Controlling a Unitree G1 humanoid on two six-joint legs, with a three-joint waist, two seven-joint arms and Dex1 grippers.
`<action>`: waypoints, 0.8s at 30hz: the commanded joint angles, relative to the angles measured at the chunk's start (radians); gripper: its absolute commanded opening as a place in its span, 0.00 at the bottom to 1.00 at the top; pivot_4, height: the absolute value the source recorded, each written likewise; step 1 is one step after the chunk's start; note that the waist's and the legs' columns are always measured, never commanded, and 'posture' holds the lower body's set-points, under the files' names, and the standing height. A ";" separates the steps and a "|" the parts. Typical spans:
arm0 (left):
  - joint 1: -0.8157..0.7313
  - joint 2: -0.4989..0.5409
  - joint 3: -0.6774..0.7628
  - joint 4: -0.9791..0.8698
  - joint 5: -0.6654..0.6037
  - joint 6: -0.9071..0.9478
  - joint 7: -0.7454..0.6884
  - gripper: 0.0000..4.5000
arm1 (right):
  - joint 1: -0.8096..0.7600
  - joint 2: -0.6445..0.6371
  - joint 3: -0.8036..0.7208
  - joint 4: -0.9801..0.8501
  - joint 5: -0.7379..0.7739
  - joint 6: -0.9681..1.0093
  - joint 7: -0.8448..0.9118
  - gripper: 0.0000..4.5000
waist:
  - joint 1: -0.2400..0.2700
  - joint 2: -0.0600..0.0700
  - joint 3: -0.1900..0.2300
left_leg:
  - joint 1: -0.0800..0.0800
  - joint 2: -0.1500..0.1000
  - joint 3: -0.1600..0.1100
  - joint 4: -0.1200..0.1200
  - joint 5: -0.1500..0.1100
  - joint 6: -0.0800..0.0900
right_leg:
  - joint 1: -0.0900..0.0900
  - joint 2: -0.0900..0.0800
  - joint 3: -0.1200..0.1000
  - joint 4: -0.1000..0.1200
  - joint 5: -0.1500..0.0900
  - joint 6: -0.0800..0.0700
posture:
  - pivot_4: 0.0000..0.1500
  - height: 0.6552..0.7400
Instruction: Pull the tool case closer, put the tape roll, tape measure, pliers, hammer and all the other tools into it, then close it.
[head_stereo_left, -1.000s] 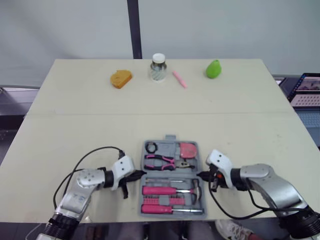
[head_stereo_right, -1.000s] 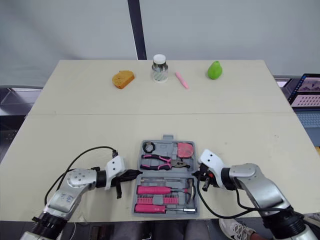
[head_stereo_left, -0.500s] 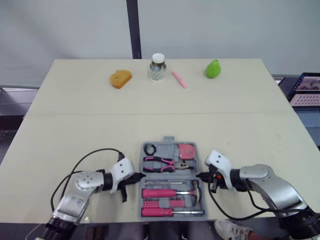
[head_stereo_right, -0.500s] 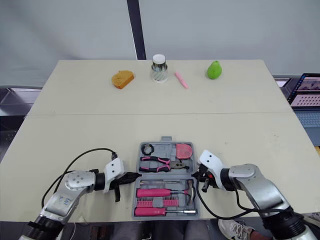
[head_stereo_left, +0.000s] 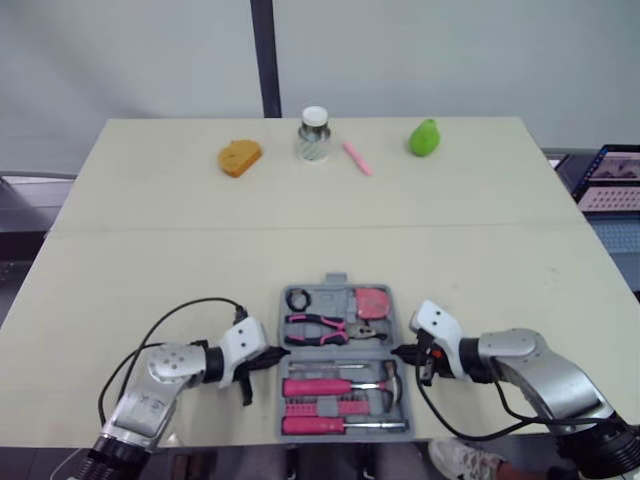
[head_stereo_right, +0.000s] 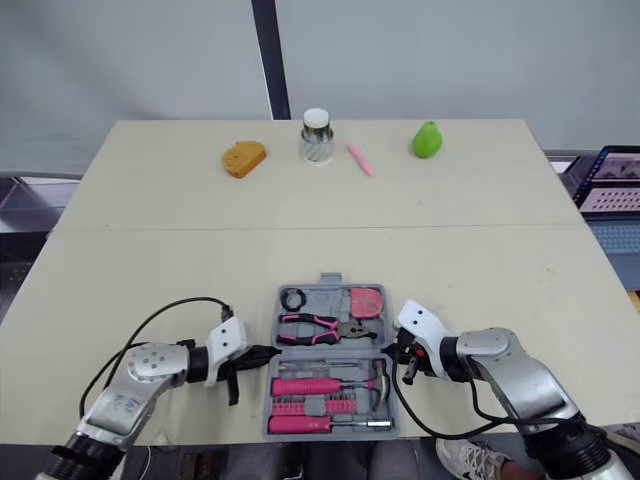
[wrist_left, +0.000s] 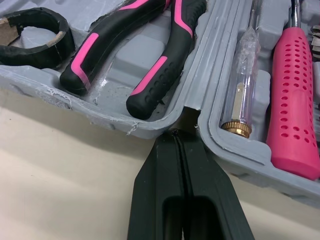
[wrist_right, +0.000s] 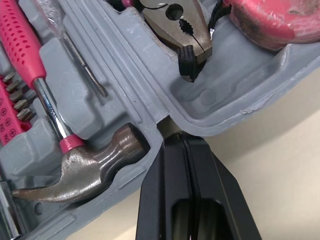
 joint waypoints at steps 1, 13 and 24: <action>0.031 0.056 0.062 0.044 0.002 -0.011 0.010 0.00 | 0.012 -0.037 -0.054 0.003 0.026 -0.032 0.033 0.00 | -0.002 0.000 0.000 | 0.000 0.000 0.000 0.000 0.000 0.000 | 0.000 0.000 0.000 0.000 0.000 0.000 | 1.00 0.47; 0.127 0.171 0.326 -0.199 -0.391 0.051 -0.199 0.00 | 0.058 -0.162 -0.305 -0.024 0.176 -0.004 0.088 0.00 | -0.011 0.002 0.003 | -0.001 0.000 -0.001 0.000 -0.001 0.000 | 0.000 -0.006 0.000 -0.002 0.000 0.000 | 1.00 0.47; 0.179 0.049 0.110 -0.275 -0.300 -0.092 -0.213 0.00 | -0.133 -0.086 -0.300 0.136 0.254 0.072 0.070 0.00 | -0.013 0.004 0.005 | -0.001 -0.001 0.000 -0.001 0.000 0.001 | 0.001 0.001 -0.001 -0.002 0.000 0.000 | 1.00 0.47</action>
